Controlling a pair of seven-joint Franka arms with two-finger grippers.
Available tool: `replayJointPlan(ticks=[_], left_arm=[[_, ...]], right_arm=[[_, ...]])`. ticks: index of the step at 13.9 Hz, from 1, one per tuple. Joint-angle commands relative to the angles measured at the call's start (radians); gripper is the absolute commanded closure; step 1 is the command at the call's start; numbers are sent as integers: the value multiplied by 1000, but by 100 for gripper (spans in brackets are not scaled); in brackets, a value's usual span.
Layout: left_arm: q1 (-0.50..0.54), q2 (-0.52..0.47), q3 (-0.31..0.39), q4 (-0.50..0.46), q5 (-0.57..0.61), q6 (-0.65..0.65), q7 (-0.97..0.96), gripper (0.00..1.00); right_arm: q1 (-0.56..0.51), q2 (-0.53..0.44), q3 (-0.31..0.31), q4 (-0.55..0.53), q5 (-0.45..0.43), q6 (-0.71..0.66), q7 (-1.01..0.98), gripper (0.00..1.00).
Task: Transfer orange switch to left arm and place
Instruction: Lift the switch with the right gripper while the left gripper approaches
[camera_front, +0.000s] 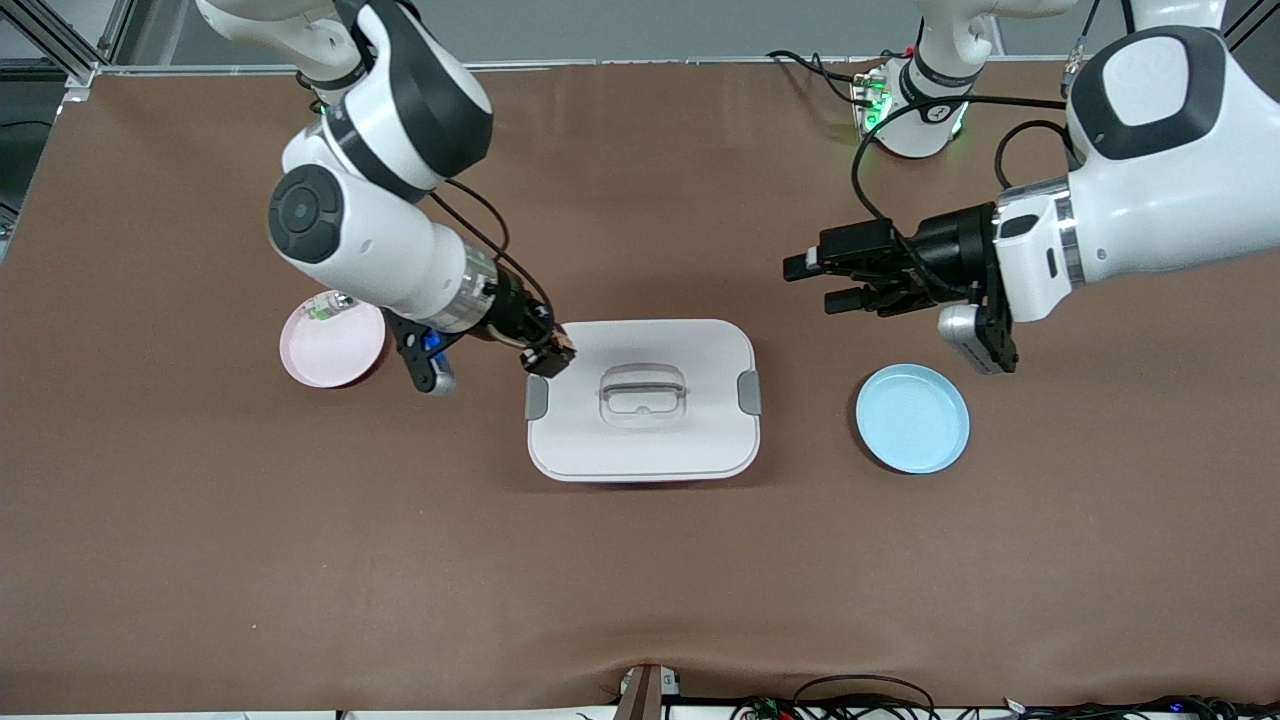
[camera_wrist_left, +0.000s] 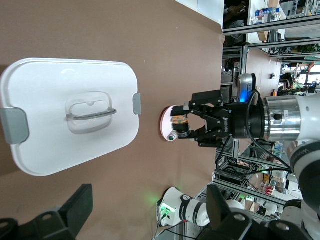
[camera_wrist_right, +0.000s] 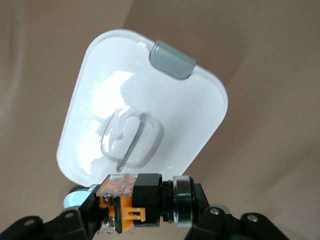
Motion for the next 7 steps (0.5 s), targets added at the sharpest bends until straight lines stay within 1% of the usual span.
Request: replayJointPlan(ticks=[1, 4, 6, 7], left_arm=[[-8, 6, -35, -8, -21, 66, -2, 0], [-37, 26, -47, -5, -21, 126, -5, 0], [-54, 43, -50, -4, -34, 152, -3, 0], [-59, 58, -50, -4, -40, 164, 0, 0]], right_arm=[[24, 113, -7, 200, 29, -42, 142, 100], [32, 188, 31, 320, 29, -34, 263, 100], [50, 216, 40, 368, 29, -4, 321, 100], [56, 217, 40, 369, 29, 19, 347, 100]])
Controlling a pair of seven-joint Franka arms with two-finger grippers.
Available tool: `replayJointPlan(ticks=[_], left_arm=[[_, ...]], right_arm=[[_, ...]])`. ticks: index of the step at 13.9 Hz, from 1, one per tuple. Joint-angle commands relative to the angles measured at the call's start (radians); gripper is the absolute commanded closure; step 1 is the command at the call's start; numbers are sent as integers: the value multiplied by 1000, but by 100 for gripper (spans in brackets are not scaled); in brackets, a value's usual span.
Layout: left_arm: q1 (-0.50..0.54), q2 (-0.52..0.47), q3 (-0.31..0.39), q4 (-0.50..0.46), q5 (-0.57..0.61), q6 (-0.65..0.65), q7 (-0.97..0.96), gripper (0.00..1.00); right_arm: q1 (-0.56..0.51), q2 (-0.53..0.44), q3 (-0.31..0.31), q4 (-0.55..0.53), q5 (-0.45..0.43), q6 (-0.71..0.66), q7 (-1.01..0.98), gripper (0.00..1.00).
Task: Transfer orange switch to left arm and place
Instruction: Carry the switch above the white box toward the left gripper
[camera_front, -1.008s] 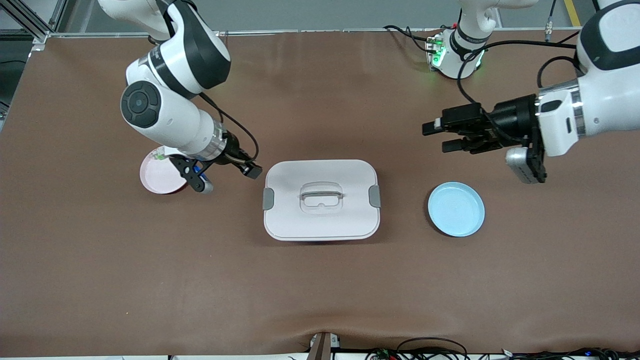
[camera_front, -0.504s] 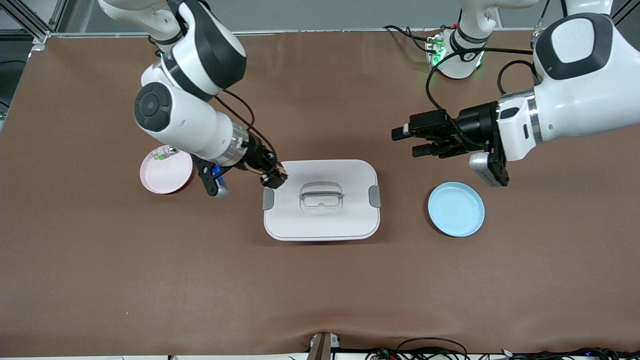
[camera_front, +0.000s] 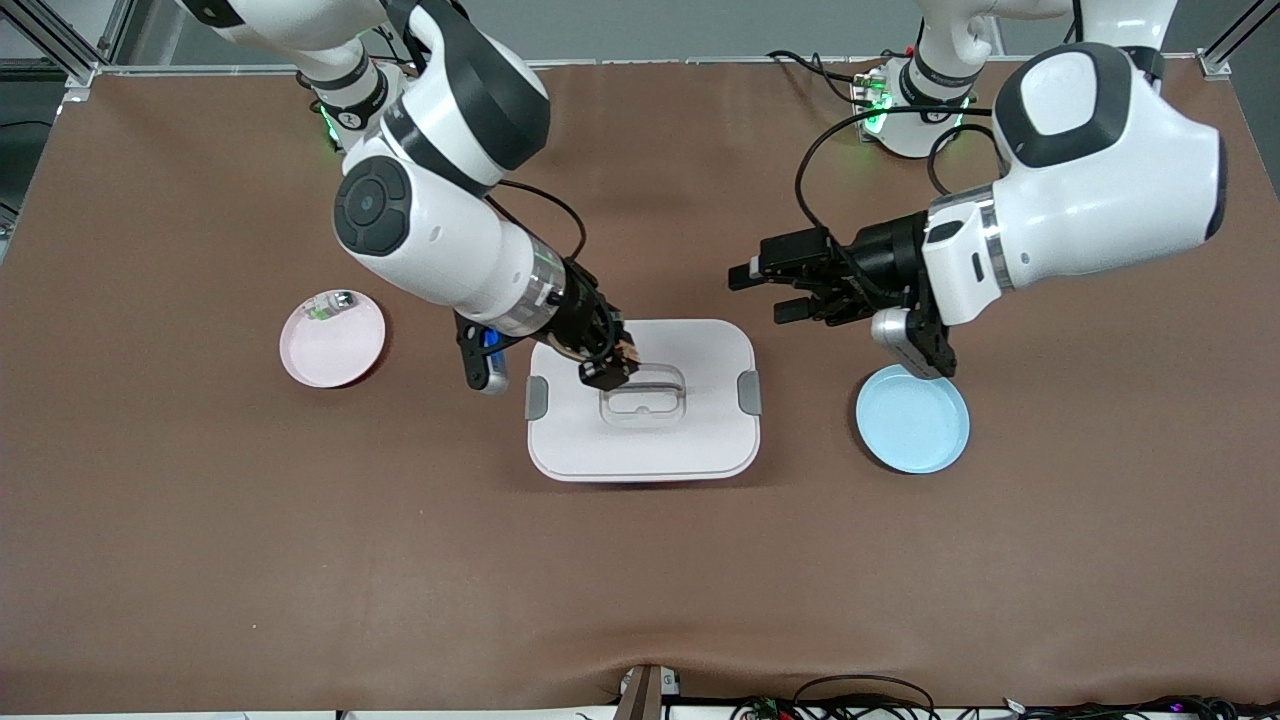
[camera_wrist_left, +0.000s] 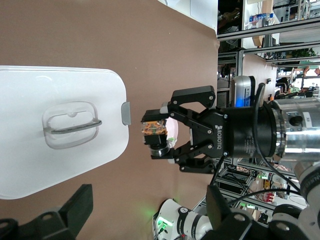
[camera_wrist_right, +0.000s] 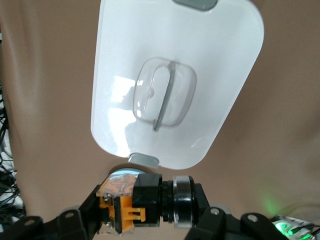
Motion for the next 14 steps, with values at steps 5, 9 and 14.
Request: replayJointPlan(ticks=[5, 9, 14], left_arm=[[-27, 86, -9, -1, -120, 65, 107, 0], [-30, 95, -9, -7, -151, 86, 115, 0], [-73, 98, -8, -22, -160, 155, 115, 0]], right_arm=[[17, 49, 25, 109, 23, 83, 157, 100], [17, 49, 33, 122, 40, 99, 232, 100], [26, 49, 34, 124, 46, 114, 304, 100]])
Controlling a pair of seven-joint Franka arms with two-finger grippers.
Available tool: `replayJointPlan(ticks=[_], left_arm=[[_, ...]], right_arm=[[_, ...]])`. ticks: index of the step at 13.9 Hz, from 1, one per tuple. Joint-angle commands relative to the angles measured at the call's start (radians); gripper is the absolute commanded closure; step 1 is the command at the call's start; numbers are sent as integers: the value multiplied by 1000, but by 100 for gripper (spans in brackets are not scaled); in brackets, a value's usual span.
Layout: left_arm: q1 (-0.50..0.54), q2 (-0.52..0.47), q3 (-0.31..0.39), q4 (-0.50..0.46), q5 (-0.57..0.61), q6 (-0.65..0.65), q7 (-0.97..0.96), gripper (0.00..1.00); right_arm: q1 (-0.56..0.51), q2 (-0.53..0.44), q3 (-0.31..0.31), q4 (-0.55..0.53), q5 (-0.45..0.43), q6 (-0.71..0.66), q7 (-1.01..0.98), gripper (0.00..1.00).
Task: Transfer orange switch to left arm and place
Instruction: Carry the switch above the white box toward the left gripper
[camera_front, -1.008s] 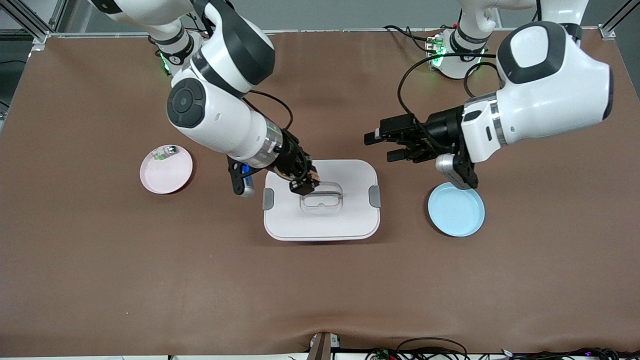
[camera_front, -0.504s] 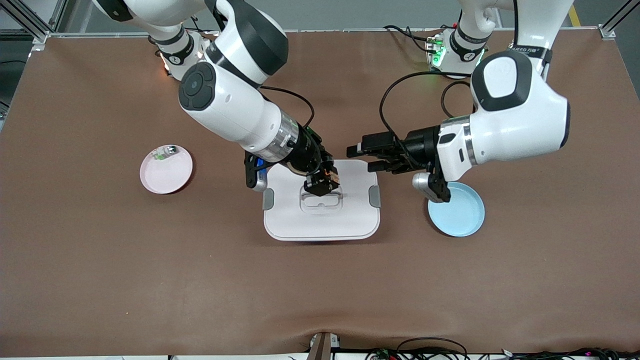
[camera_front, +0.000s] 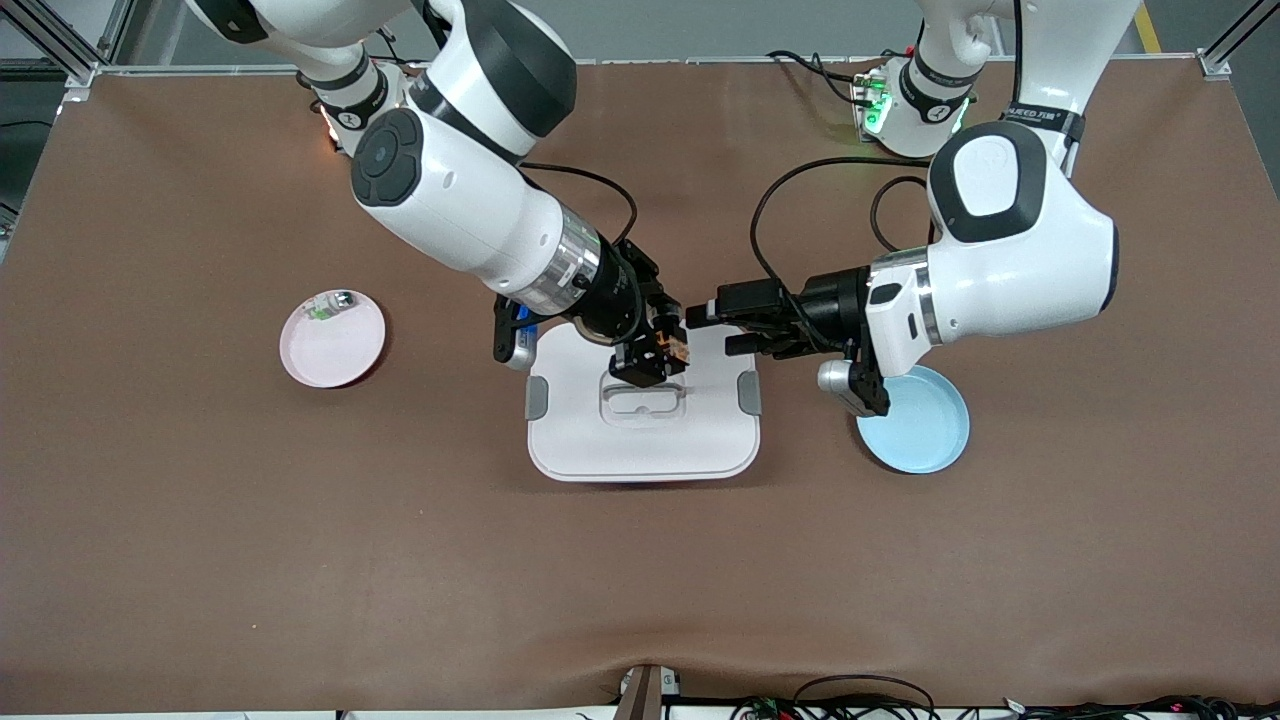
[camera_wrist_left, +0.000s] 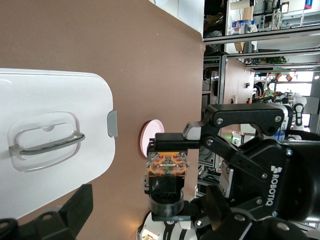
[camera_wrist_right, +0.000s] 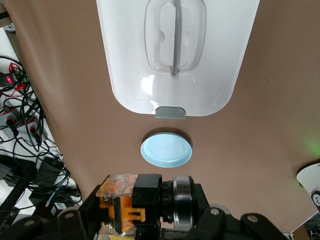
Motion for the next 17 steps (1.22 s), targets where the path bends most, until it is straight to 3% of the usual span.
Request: replayJointPlan(ticks=[1, 12, 17], left_arm=[[-33, -2, -4, -22, -39, 68, 14, 0], [-46, 8, -4, -25, -44, 93, 21, 0], [-46, 8, -4, -25, -44, 91, 22, 66]], right_arm=[[11, 22, 3, 41, 21, 17, 68, 100], [18, 21, 3, 46, 21, 32, 112, 100], [20, 21, 3, 46, 21, 32, 112, 100]])
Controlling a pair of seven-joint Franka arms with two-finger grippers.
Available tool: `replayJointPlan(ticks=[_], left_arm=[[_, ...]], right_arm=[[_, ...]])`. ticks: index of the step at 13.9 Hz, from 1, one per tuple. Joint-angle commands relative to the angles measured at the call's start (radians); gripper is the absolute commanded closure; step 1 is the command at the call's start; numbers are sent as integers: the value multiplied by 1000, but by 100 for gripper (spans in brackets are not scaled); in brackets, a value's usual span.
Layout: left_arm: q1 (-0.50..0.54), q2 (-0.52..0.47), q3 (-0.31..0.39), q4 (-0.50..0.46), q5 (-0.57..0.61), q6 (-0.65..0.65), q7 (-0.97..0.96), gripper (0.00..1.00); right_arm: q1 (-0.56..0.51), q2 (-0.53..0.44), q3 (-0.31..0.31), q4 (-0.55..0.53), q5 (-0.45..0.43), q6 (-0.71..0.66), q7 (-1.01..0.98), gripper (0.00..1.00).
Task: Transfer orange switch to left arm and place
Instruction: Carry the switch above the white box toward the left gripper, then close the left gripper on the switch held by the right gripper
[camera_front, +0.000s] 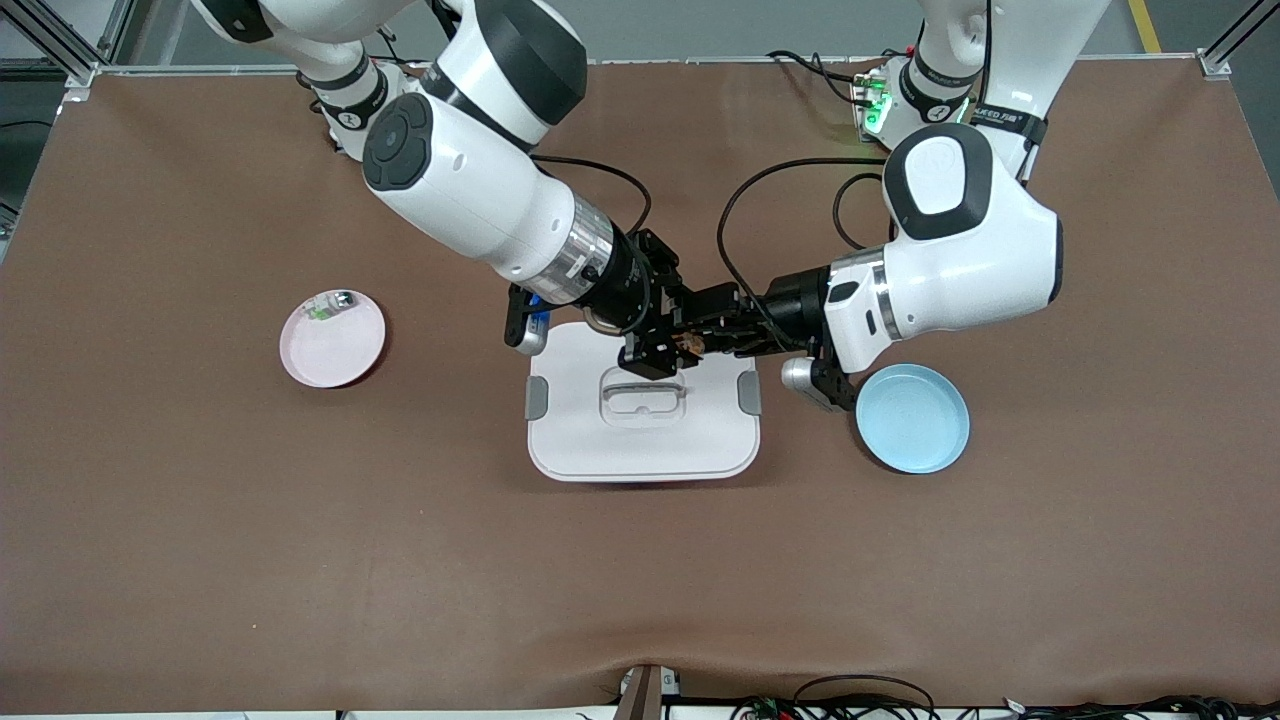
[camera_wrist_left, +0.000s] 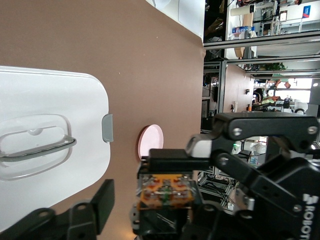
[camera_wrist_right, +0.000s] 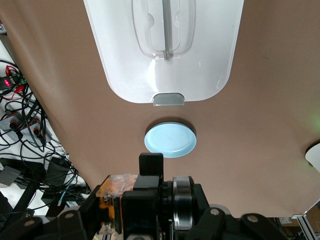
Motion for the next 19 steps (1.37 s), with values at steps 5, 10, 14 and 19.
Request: replayJointPlan(ticks=[5, 10, 14, 19], left_arm=[[4, -3, -3, -10, -18, 10, 51, 100], [9, -4, -3, -11, -18, 10, 56, 100], [26, -21, -1, -11, -7, -9, 53, 100], [141, -97, 2, -6, 74, -232, 37, 100]], right_arm=[[5, 17, -1, 41, 13, -2, 20, 100], [6, 19, -12, 36, 5, 40, 11, 0], [-14, 17, -4, 38, 7, 26, 5, 0], [-92, 2, -3, 41, 13, -171, -217, 0]])
